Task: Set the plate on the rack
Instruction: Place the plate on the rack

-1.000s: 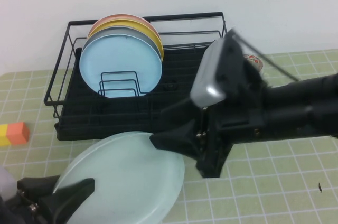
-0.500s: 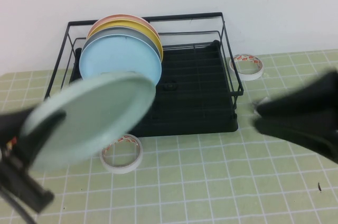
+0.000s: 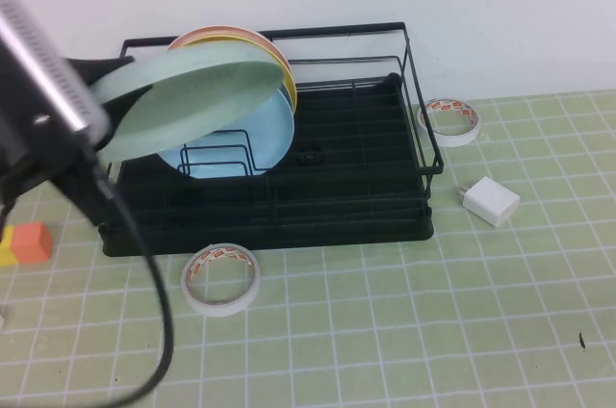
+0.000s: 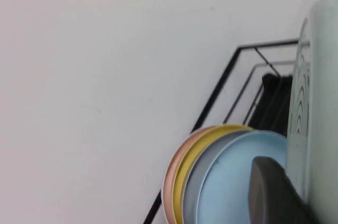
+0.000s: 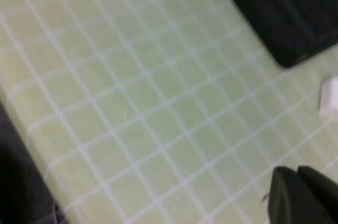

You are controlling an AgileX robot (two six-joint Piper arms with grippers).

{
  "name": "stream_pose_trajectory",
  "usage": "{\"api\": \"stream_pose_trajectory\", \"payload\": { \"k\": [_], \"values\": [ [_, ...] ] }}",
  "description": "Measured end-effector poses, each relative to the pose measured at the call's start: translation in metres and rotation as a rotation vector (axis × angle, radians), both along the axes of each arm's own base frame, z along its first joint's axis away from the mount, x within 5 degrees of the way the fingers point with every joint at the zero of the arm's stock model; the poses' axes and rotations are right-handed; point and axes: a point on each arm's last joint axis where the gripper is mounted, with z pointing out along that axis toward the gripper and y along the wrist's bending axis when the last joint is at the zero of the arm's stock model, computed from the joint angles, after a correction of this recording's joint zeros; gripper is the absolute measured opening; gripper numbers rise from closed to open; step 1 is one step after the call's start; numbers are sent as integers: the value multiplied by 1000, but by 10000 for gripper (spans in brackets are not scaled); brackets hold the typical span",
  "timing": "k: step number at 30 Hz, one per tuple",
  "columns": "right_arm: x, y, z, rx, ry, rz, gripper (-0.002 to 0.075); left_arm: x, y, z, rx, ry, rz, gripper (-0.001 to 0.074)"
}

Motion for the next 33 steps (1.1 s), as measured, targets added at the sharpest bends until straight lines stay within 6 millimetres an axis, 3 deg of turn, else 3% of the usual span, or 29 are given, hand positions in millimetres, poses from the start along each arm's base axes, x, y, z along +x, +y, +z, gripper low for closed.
{"api": "stream_pose_trajectory", "payload": {
  "k": [6, 11, 21, 33],
  "values": [
    [-20, -17, -45, -16, 31, -39, 6, 52, -8, -26, 155, 29, -21, 113],
    [-30, -33, -69, 18, -37, -129, 6, 89, -13, -49, 294, 19, -48, 113],
    [-41, -50, -62, 118, -187, -229, 5, 133, -20, -71, 397, 4, -82, 113],
    [-39, -51, -65, 135, -186, -264, 5, 151, -22, -106, 365, 118, -85, 117]
  ]
}}
